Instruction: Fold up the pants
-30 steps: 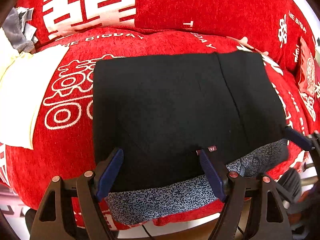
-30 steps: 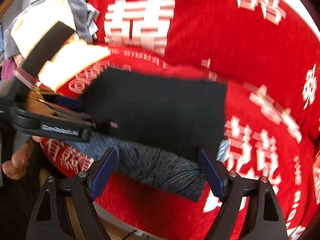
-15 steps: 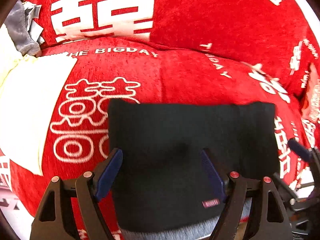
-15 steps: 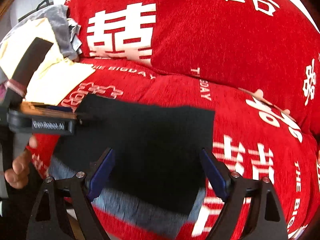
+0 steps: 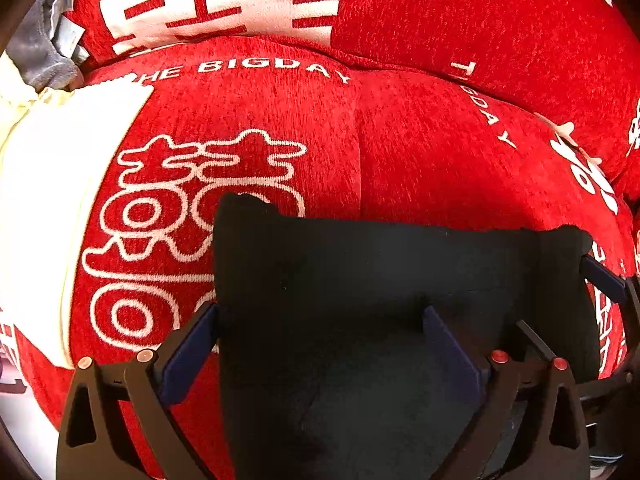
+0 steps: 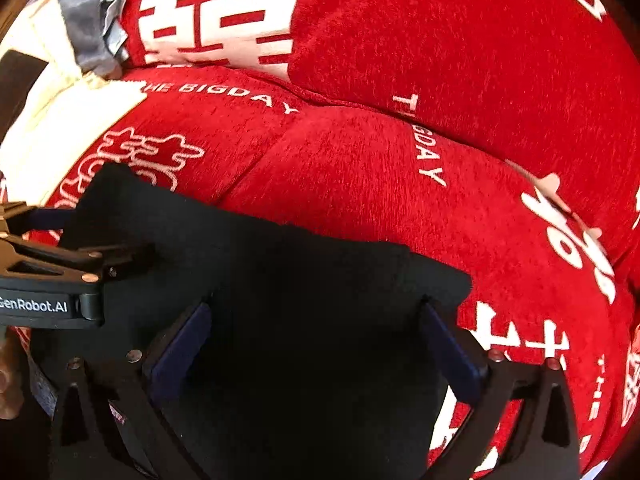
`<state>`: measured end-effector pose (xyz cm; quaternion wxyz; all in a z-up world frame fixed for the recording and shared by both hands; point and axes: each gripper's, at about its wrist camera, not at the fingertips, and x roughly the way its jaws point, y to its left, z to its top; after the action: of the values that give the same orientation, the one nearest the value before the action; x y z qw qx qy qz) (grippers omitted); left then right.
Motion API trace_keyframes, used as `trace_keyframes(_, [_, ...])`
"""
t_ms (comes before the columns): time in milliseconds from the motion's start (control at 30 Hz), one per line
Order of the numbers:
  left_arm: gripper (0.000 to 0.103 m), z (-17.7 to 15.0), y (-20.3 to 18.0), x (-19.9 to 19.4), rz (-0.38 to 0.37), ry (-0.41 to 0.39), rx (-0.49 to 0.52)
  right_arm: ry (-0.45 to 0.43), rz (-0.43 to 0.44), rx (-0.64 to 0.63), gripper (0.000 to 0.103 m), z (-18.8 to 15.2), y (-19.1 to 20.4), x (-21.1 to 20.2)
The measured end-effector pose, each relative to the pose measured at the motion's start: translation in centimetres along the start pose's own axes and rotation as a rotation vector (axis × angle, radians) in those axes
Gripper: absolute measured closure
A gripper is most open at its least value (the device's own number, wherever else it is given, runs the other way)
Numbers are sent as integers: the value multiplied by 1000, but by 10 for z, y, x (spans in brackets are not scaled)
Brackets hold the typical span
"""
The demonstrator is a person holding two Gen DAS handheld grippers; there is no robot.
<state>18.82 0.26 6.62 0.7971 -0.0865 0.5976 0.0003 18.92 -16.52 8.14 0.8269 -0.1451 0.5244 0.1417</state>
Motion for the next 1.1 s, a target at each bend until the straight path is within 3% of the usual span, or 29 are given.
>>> trace_keyframes(133, [2, 11, -1, -8, 28, -33, -3, 17, -9, -15, 0, 4, 2, -1])
trace_keyframes(233, [2, 18, 3, -22, 47, -85, -10, -46, -56, -18, 0, 6, 8, -25])
trace_keyframes(367, [2, 24, 9, -29, 65, -110, -19, -118, -9, -10, 0, 13, 21, -49])
trace_keyframes(500, [2, 27, 14, -23, 92, -94, -31, -62, -7, -26, 0, 20, 31, -28])
trace_keyframes(633, [2, 22, 13, -2, 151, -27, -9, 2, 8, 18, 0, 16, 28, -3])
trace_keyframes(733, [2, 15, 12, -2, 160, -44, 13, 3, 18, -27, 0, 11, 39, -5])
trace_keyframes(833, [2, 16, 12, -5, 158, -39, 8, 13, -30, -90, 0, 5, 49, -4])
trace_keyframes(1000, [2, 16, 14, -20, 120, -84, -7, -64, -40, -42, 0, 12, 44, -25])
trace_keyframes(1100, [2, 15, 19, -7, 148, -27, -17, -24, -64, -7, 0, 20, 34, -13])
